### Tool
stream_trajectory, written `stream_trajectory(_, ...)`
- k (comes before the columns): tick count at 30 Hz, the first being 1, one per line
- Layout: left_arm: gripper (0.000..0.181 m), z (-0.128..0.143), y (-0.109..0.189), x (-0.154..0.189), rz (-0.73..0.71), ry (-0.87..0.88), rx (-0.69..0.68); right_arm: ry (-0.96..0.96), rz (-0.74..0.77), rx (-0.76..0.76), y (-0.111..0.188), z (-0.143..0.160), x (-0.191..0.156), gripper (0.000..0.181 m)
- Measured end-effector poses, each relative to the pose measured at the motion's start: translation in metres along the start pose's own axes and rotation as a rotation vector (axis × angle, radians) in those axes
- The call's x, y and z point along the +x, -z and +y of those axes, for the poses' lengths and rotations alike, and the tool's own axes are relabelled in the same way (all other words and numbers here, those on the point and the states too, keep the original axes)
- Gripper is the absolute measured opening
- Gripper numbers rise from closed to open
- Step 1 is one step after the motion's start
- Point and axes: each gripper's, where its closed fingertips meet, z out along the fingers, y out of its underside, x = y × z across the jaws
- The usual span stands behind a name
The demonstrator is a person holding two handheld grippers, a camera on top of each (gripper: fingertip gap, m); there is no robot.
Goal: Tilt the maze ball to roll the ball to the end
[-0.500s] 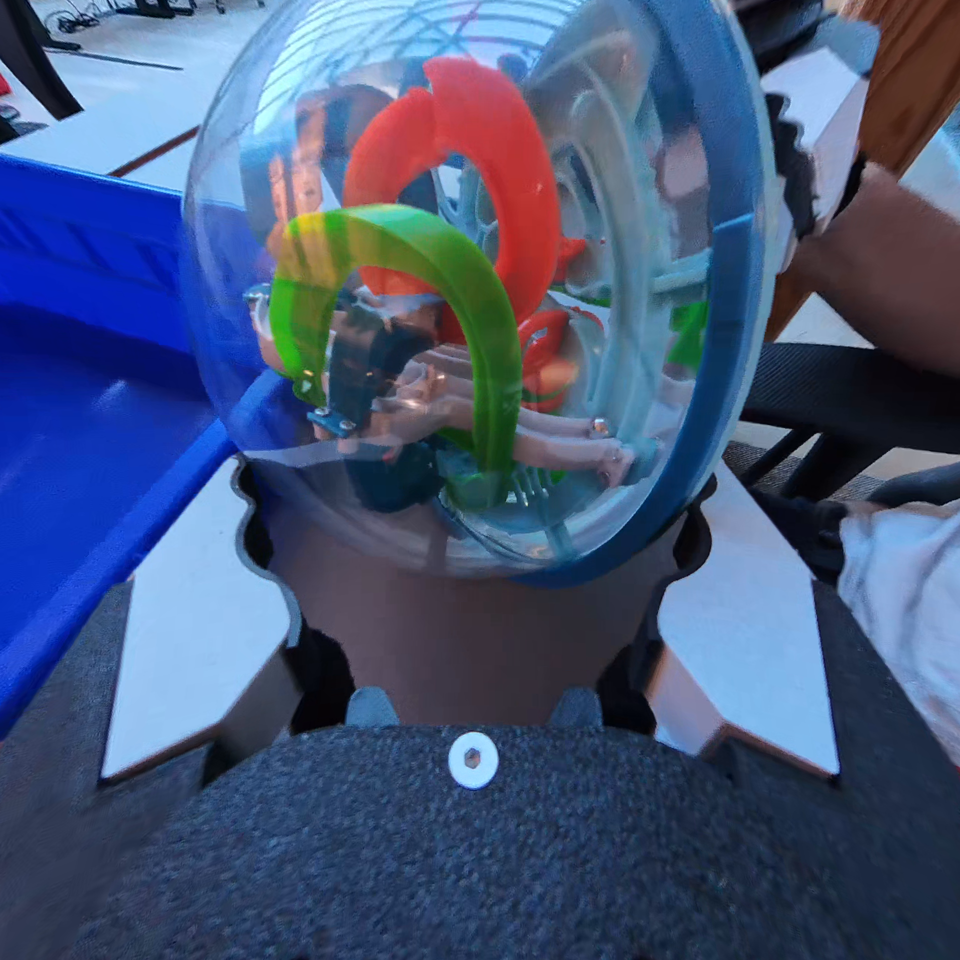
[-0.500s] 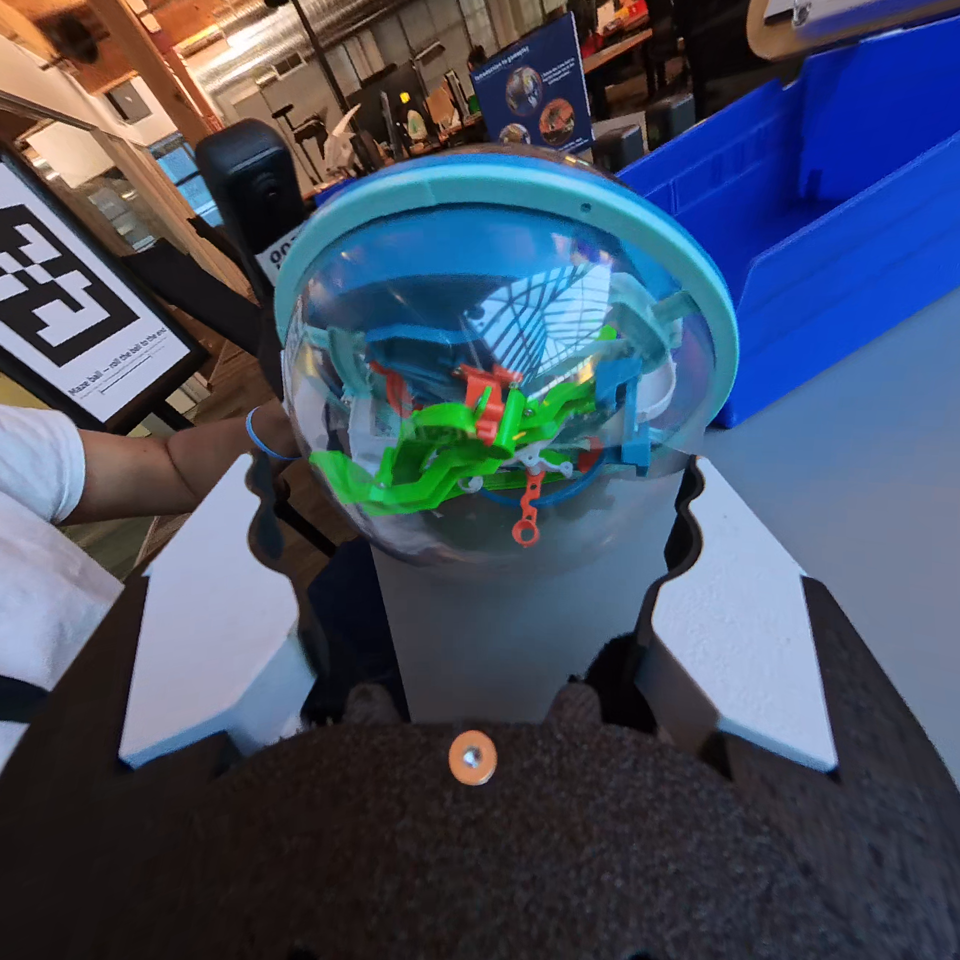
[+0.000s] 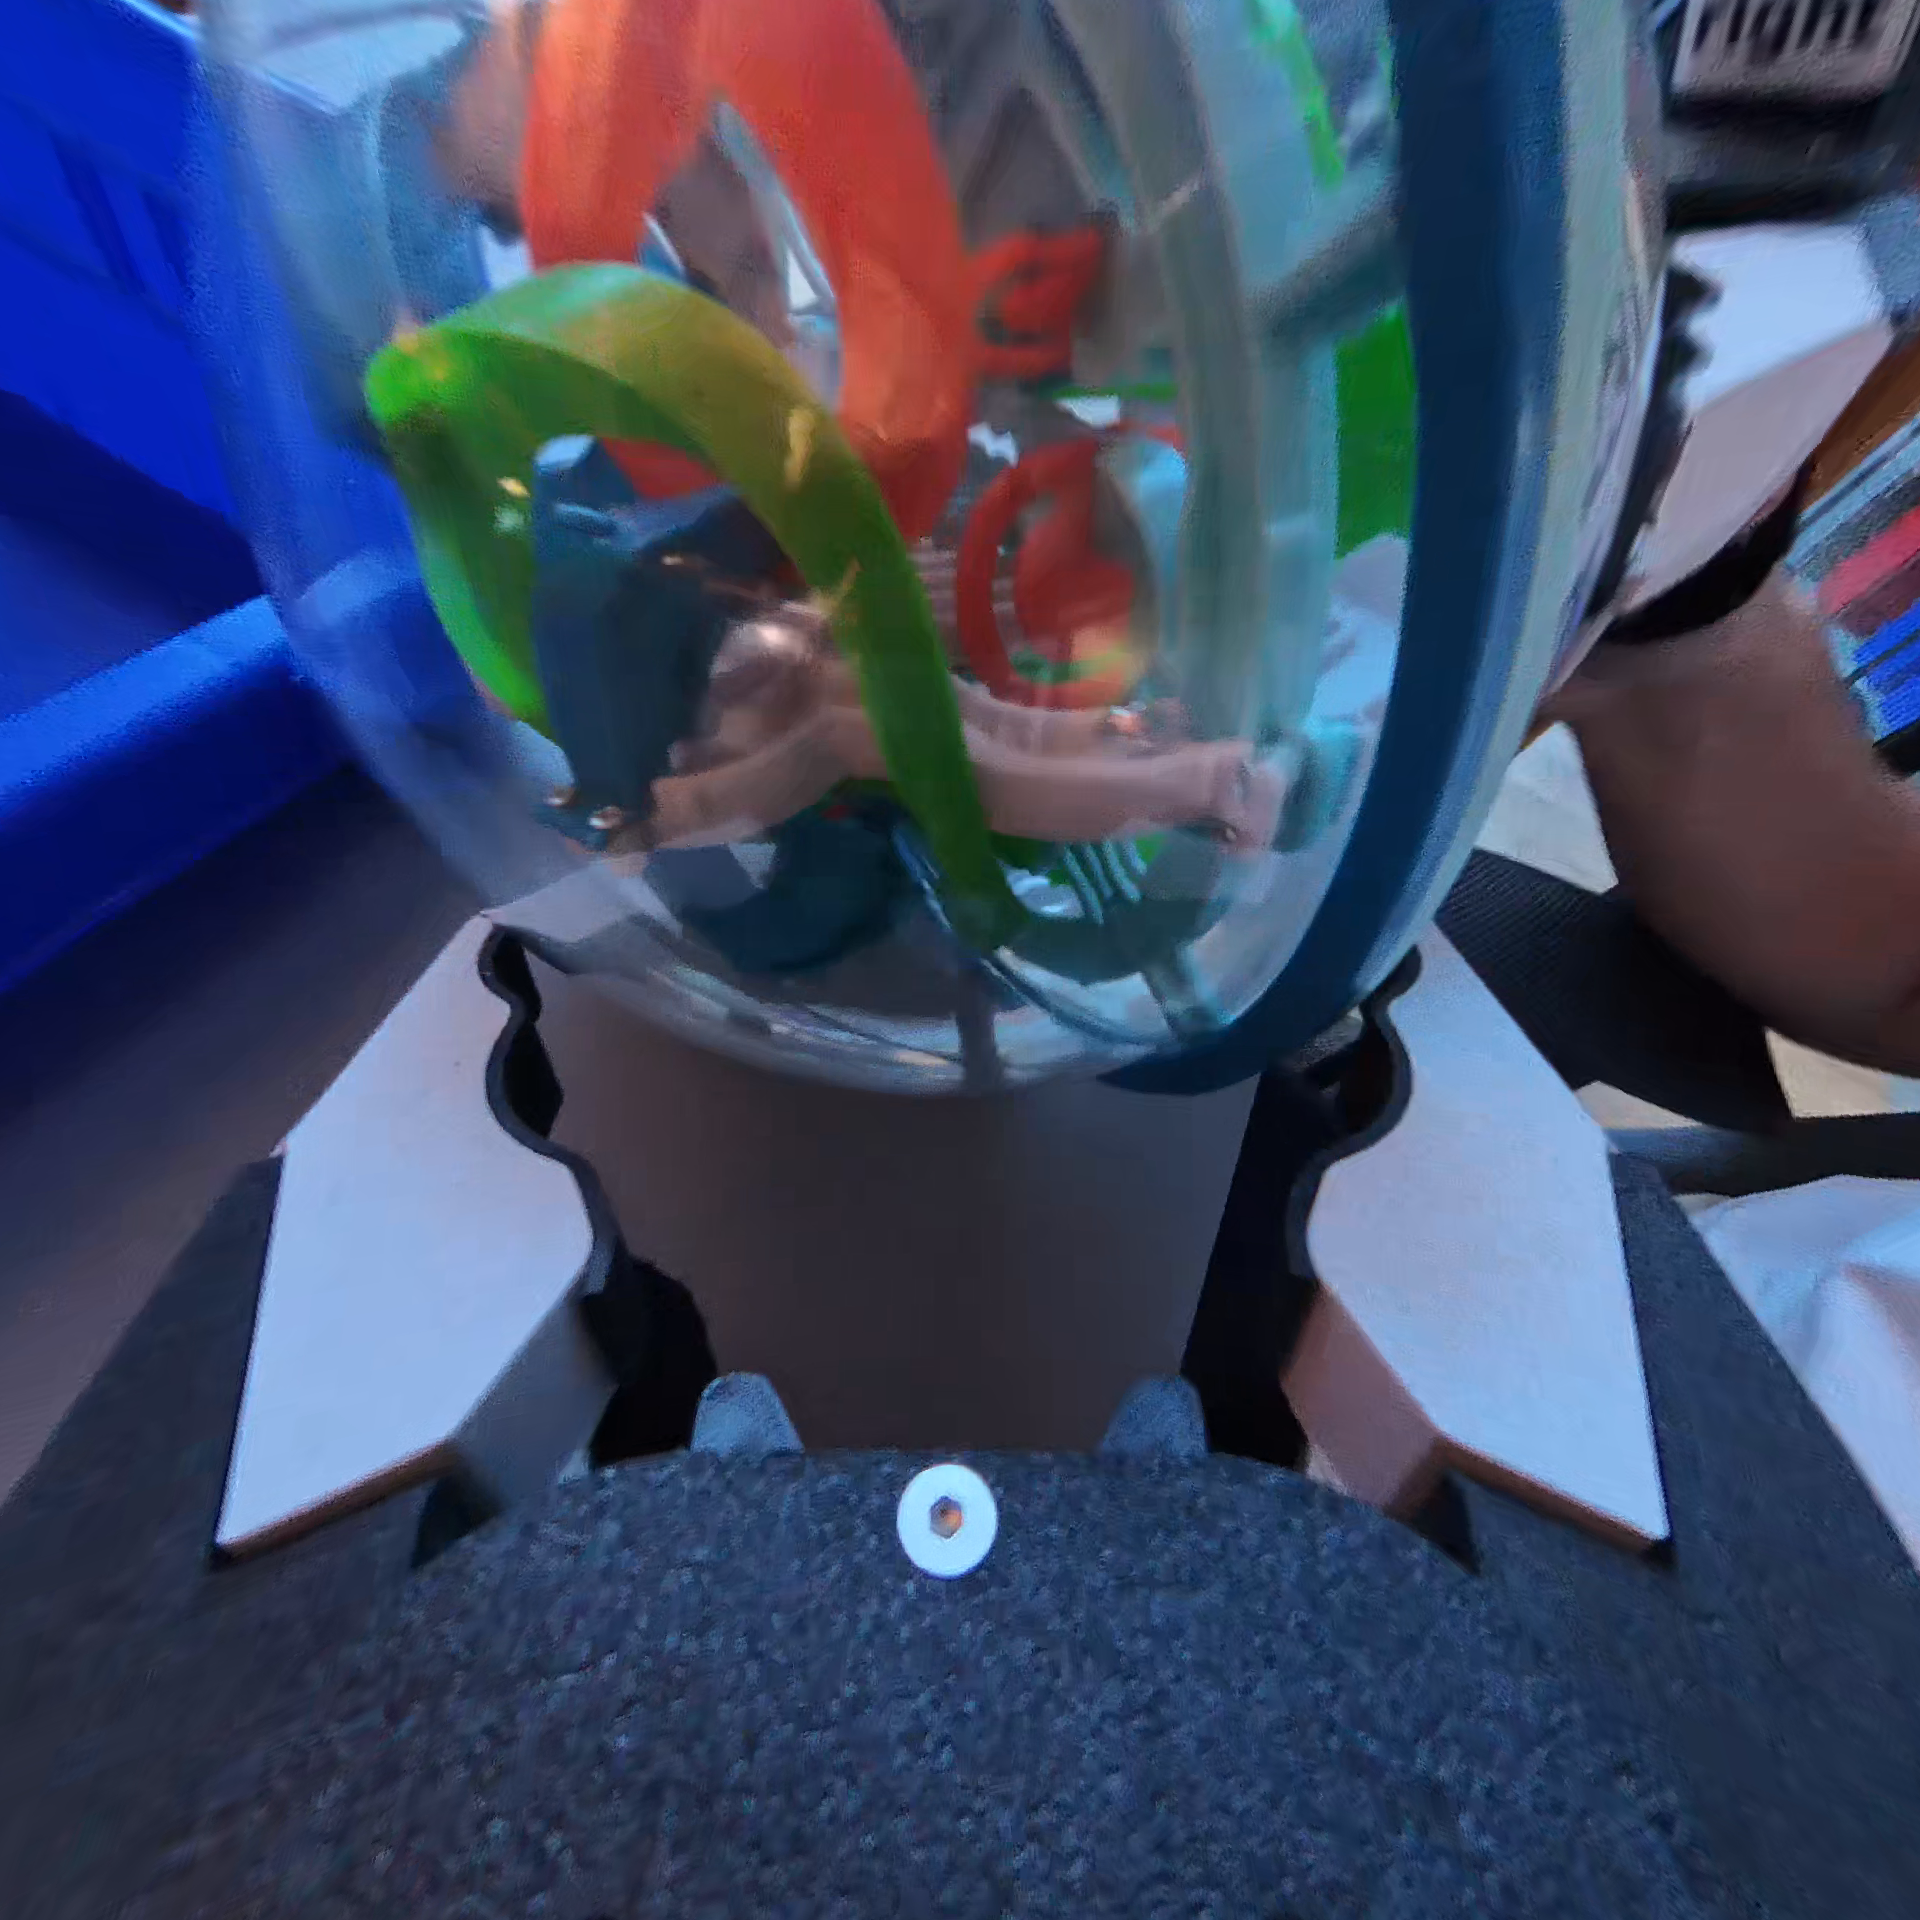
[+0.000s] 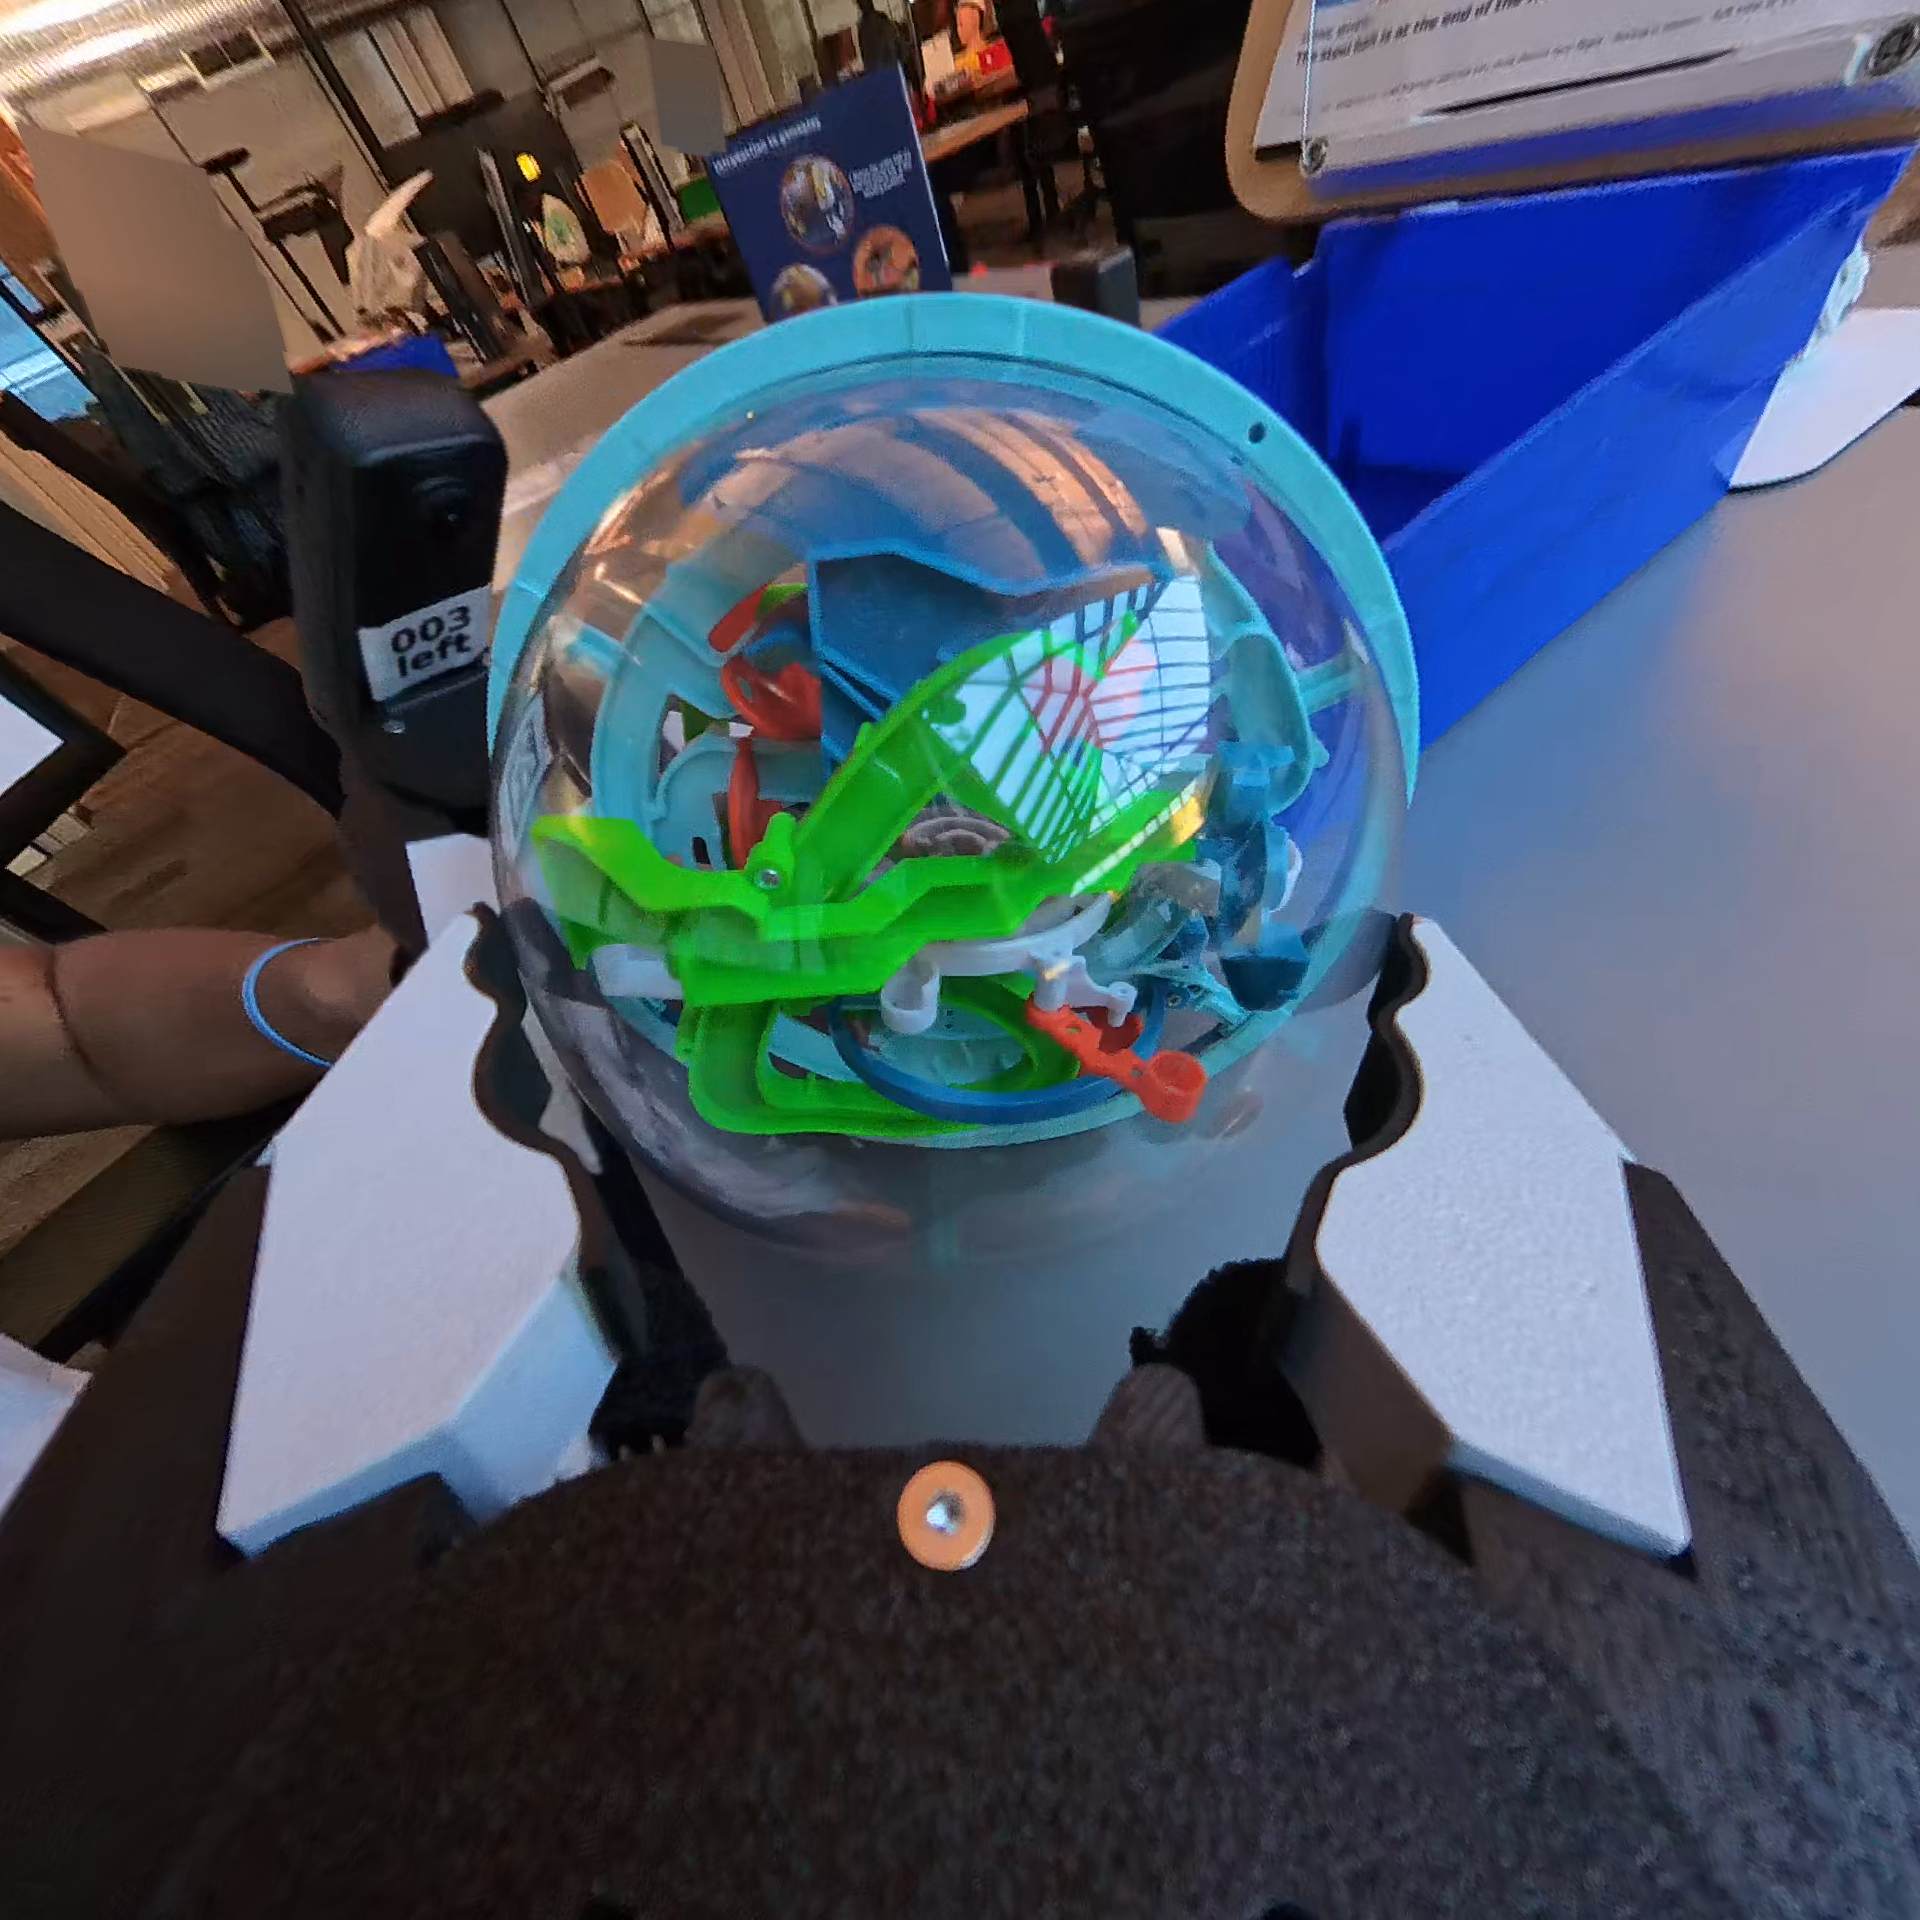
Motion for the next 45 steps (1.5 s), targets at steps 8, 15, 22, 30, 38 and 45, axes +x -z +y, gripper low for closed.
stream_trajectory(8, 0.145, 0.005, -0.006, 0.016, 0.082, 0.009, -0.007, -0.092, -0.054, -0.002, 0.014, -0.001, 0.012, 0.155)
stream_trajectory(15, 0.159, -0.005, 0.010, 0.002, 0.169, -0.070, -0.033, -0.081, -0.113, 0.010, 0.019, -0.005, 0.019, 0.154)
stream_trajectory(22, 0.159, -0.016, 0.005, -0.022, 0.180, -0.460, -0.119, -0.113, -0.218, -0.081, 0.010, -0.011, 0.025, 0.153)
stream_trajectory(30, 0.153, -0.016, -0.014, -0.029, 0.123, -0.478, -0.148, -0.084, -0.283, -0.154, 0.001, -0.016, 0.026, 0.153)
stream_trajectory(38, 0.137, -0.017, -0.013, -0.020, 0.234, -0.267, -0.114, 0.168, 0.003, -0.049, 0.045, 0.008, 0.024, 0.153)
stream_trajectory(45, 0.138, -0.017, -0.016, -0.014, 0.220, -0.263, -0.126, 0.456, 0.441, -0.188, 0.049, 0.037, 0.019, 0.150)
